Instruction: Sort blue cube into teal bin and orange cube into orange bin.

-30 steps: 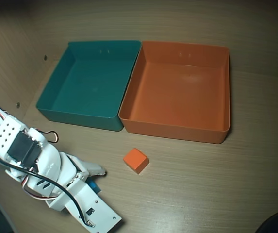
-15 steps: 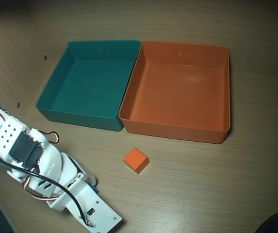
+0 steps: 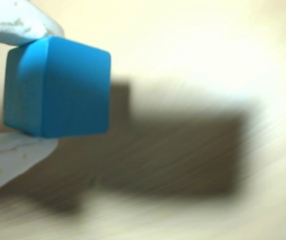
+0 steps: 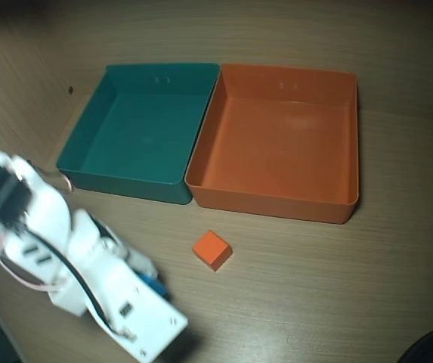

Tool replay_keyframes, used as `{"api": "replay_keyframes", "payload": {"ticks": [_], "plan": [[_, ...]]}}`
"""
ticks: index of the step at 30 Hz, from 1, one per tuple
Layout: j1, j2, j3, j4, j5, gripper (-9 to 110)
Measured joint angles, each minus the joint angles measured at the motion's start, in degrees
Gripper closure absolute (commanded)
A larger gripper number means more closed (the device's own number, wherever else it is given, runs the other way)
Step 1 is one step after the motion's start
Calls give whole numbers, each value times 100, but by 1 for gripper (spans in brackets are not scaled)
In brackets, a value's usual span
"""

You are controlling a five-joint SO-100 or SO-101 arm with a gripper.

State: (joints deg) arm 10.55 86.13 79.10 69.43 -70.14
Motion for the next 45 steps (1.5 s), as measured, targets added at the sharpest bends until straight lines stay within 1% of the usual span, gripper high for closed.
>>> {"api": "replay_keyframes", "payload": {"ticks": [4, 13, 19, 25, 28, 33, 42, 45], "plan": [[-589, 466, -396, 26, 0, 107], [-2435, 510, -510, 26, -26, 107], [-3507, 510, -510, 26, -659, 107], [-4254, 510, -510, 26, -1134, 107], [-4553, 396, -510, 26, -1230, 107], [-4869, -281, -519, 26, -1248, 107], [-4957, -1107, -510, 26, -1248, 107], [-4957, -1195, -510, 26, -1274, 105]]}}
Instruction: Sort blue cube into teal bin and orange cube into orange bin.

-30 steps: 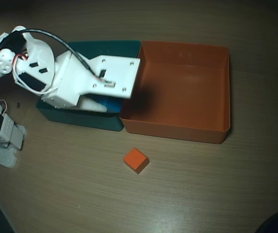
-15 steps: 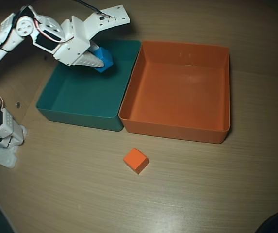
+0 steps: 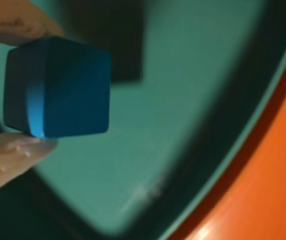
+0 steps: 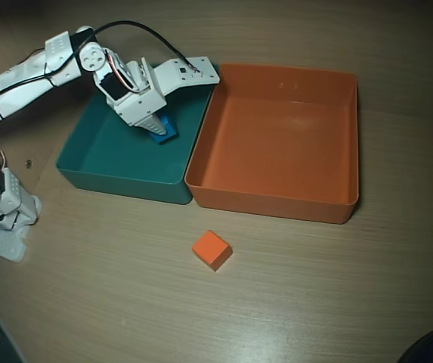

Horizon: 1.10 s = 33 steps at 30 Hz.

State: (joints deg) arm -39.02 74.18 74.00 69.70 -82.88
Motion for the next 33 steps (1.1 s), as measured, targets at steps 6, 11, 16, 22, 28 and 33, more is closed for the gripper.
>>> {"api": "replay_keyframes", "payload": {"ticks": [6, 11, 16, 22, 28, 33], "plan": [[0, 0, -9, 0, -9, 84], [9, 0, -18, 0, 26, 69], [18, 0, -70, 0, 26, 66], [88, 9, -105, 0, 26, 70], [457, 800, -105, 0, 26, 93], [1213, 1591, -105, 0, 26, 109]]}}
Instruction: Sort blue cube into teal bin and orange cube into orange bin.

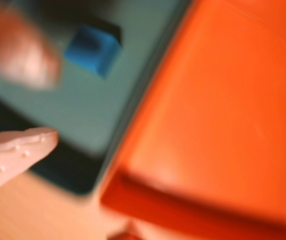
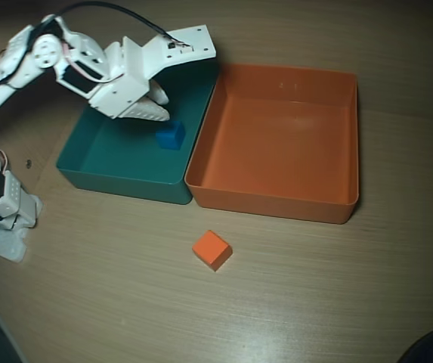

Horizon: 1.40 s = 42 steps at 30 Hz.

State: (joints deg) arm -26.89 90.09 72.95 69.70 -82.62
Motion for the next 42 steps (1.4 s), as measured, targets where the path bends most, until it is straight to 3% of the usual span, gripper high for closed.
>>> {"api": "replay_keyframes", "payload": {"ticks": [9, 15, 21, 32, 42], "plan": [[2188, 290, 0, 0, 0, 105], [2496, 255, 0, -325, -220, 106], [2584, -105, -9, -1116, -1573, 106], [2593, -870, -9, -1714, -5203, 107], [2698, -976, -9, -1714, -5704, 103]]}}
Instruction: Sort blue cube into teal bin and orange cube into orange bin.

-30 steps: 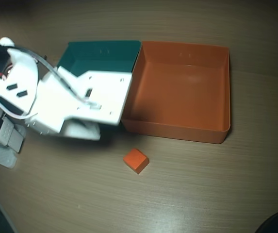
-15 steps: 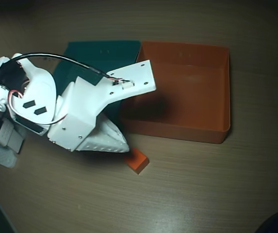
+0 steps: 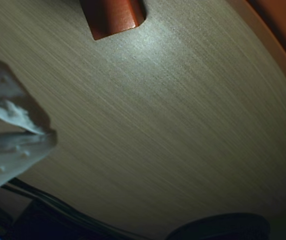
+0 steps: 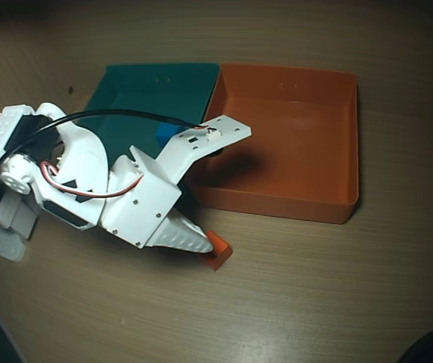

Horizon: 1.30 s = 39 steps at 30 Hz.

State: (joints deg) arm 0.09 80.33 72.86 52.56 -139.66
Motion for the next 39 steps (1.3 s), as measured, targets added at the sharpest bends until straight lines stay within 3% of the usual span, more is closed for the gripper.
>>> {"api": "replay_keyframes", "payload": {"ticks": [10, 16, 39], "plan": [[0, -422, 0, 0, 0, 69], [0, -483, 0, 0, 0, 55], [-9, -1723, -9, -97, -70, 56]]}}
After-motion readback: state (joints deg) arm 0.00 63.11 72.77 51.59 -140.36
